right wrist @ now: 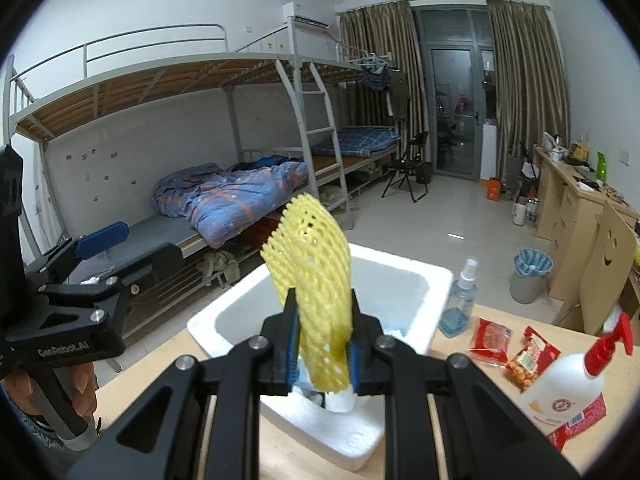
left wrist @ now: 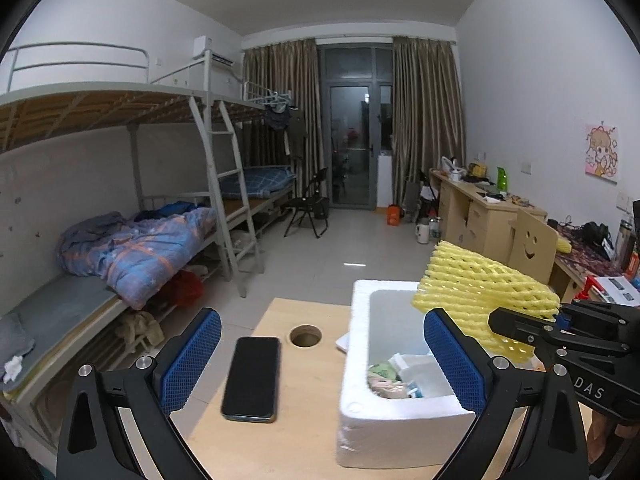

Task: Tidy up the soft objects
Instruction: 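Lower the yellow net into the foam box and open the right gripper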

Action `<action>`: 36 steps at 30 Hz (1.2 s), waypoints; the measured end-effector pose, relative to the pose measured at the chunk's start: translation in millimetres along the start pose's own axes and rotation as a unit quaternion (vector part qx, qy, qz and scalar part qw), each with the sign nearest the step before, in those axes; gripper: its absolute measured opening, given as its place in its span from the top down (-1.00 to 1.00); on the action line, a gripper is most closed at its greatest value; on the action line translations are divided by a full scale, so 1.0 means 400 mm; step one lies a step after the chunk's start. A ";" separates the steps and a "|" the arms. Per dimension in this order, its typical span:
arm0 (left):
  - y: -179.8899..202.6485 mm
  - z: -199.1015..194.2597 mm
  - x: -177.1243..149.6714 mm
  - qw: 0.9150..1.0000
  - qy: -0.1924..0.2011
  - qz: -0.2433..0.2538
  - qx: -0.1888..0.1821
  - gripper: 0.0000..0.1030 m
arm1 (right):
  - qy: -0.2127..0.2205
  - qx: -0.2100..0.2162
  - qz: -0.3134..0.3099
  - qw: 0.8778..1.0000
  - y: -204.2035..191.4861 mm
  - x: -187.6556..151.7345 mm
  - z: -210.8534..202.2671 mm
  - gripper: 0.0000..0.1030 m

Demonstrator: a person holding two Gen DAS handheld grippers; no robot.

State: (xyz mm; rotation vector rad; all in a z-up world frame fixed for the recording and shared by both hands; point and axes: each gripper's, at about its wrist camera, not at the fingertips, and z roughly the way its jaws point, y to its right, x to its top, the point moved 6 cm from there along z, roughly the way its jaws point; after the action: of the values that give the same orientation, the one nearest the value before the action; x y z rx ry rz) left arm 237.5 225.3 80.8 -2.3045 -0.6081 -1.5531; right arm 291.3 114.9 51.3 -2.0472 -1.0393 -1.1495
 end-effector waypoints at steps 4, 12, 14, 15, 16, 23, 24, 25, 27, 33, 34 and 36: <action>-0.023 -0.015 0.002 1.000 0.005 -0.005 0.010 -0.97 | -0.002 0.003 0.001 1.000 -0.003 0.001 0.011 0.54; -0.022 -0.019 0.001 1.000 0.009 -0.004 0.014 -0.97 | -0.010 0.001 0.006 1.000 -0.003 -0.006 0.030 0.54; -0.024 -0.018 0.000 1.000 0.009 -0.004 0.013 -0.97 | -0.014 -0.004 0.008 1.000 -0.002 -0.007 0.033 0.54; -0.025 -0.019 0.000 1.000 0.010 -0.004 0.013 -0.97 | -0.014 -0.006 0.008 1.000 0.000 -0.007 0.033 0.54; -0.028 -0.020 0.001 1.000 0.014 -0.007 0.015 -0.97 | -0.015 -0.010 0.009 1.000 0.002 -0.007 0.034 0.45; -0.026 -0.025 -0.003 1.000 0.016 -0.008 0.013 -0.97 | -0.012 -0.030 0.005 0.999 0.004 -0.008 0.030 -0.59; -0.025 -0.023 -0.003 1.000 0.015 -0.007 0.014 -0.97 | -0.009 -0.033 0.007 0.999 0.006 -0.007 0.029 -0.65; -0.026 -0.023 -0.002 1.000 0.016 -0.008 0.016 -0.97 | -0.010 -0.032 0.009 0.999 0.007 -0.008 0.030 -0.66; -0.025 -0.020 0.000 1.000 0.015 -0.009 0.015 -0.97 | -0.014 -0.034 0.007 0.999 0.008 -0.008 0.033 -0.67; -0.025 -0.022 0.001 1.000 0.014 -0.009 0.015 -0.97 | -0.015 -0.030 0.007 0.999 0.008 -0.006 0.032 -0.67; -0.025 -0.022 0.002 1.000 0.014 -0.010 0.015 -0.97 | -0.014 -0.030 0.007 0.999 0.007 -0.005 0.030 -0.67; -0.025 -0.022 0.003 1.000 0.013 -0.010 0.014 -0.97 | -0.013 -0.029 0.007 0.999 0.007 -0.006 0.024 -0.67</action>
State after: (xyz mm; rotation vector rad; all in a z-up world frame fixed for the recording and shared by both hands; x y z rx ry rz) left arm 225.8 229.9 85.1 -2.2599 -0.6438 -1.5706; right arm 297.2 119.9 44.2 -2.1174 -1.0126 -1.1613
